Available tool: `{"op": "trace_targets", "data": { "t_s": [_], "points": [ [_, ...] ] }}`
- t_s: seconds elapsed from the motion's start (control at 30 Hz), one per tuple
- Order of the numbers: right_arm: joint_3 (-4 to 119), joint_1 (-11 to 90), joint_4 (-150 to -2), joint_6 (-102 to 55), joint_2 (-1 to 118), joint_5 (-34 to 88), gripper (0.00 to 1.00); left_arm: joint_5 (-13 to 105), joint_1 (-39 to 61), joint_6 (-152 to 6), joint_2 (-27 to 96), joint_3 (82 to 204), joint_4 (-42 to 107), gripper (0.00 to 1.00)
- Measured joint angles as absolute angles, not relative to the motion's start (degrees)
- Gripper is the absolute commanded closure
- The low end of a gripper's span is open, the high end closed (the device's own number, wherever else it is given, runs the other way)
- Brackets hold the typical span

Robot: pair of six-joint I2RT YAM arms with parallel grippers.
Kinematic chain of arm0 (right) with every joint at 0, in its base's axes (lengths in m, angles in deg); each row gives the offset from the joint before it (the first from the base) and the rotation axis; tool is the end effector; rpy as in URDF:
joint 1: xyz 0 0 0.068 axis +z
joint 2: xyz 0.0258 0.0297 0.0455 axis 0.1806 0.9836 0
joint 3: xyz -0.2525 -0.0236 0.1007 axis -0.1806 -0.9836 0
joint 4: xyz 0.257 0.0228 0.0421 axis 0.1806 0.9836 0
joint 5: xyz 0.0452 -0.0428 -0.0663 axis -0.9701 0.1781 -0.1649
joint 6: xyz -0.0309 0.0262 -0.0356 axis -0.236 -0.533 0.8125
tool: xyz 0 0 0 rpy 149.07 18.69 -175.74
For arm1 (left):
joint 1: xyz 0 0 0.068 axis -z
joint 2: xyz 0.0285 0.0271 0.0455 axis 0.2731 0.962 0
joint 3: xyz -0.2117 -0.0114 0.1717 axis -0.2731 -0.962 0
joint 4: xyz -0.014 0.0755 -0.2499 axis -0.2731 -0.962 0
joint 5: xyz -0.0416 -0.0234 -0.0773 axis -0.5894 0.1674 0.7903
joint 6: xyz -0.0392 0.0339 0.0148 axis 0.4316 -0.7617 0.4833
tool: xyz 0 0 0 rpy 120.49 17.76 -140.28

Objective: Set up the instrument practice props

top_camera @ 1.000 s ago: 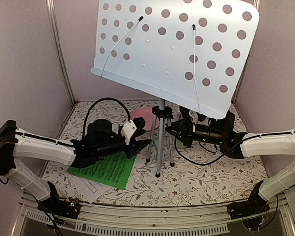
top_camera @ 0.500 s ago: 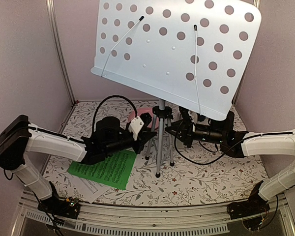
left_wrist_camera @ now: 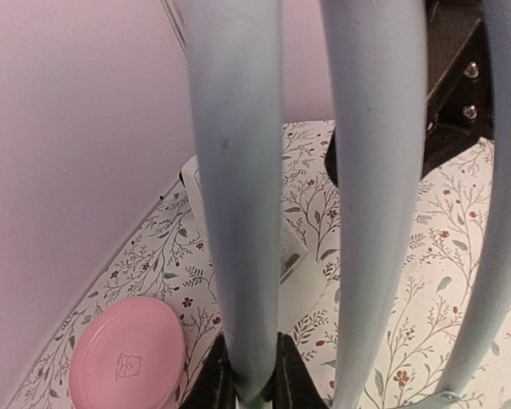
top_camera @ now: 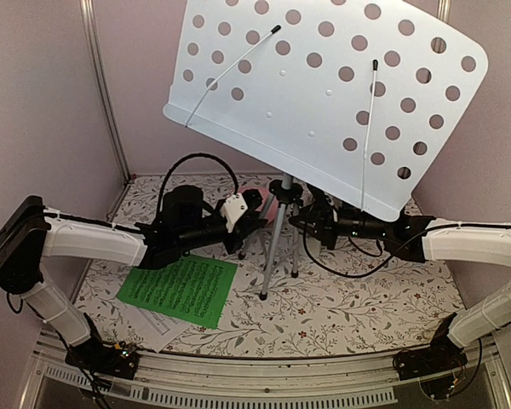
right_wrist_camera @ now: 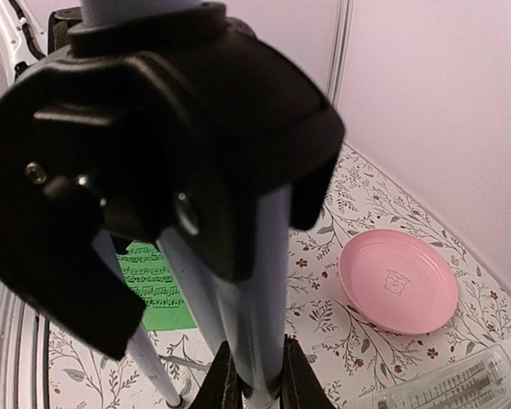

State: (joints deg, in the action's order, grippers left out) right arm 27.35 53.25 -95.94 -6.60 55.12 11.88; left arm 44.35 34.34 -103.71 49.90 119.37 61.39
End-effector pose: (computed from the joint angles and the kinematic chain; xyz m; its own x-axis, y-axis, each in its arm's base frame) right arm 0.2158 0.2188 0.2699 0.0077 -0.2184 -0.9758 -0.9169 0.3880 -0.0941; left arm 0.2220 -0.2725 0.2364 0.1494 0.3211 -0.9352 0.8295 0.4741 0.2953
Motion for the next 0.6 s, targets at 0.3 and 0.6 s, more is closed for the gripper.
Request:
{"op": "trace_targets", "data": {
  "t_s": [0.3,0.6],
  "points": [
    [31.67,51.35,-89.30,-3.19,56.52,11.35,1.00,52.94,29.38,-109.27,53.85,121.57,65.72,1.00],
    [36.09,49.69,-86.66,-3.41,60.08,9.32,1.00,57.10,26.32,-108.87,59.27,124.20,70.74,1.00]
  ]
}}
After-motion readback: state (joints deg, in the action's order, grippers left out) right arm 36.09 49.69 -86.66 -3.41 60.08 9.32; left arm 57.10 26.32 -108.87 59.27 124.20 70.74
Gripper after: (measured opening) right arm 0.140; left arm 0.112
